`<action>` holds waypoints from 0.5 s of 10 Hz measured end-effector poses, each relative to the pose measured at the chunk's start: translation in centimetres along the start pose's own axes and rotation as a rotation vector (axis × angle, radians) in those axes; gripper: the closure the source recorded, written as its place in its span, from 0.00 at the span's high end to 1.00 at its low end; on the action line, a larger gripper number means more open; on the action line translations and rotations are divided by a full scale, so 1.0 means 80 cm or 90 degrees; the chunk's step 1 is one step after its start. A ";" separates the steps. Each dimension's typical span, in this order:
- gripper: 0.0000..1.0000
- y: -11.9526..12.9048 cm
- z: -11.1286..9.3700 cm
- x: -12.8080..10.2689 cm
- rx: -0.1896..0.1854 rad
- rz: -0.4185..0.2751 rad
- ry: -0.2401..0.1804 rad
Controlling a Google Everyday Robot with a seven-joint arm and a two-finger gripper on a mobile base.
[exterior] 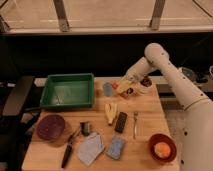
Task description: Place pepper in plastic cup
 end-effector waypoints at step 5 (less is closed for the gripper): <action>0.00 -0.004 0.021 -0.082 0.157 -0.005 -0.142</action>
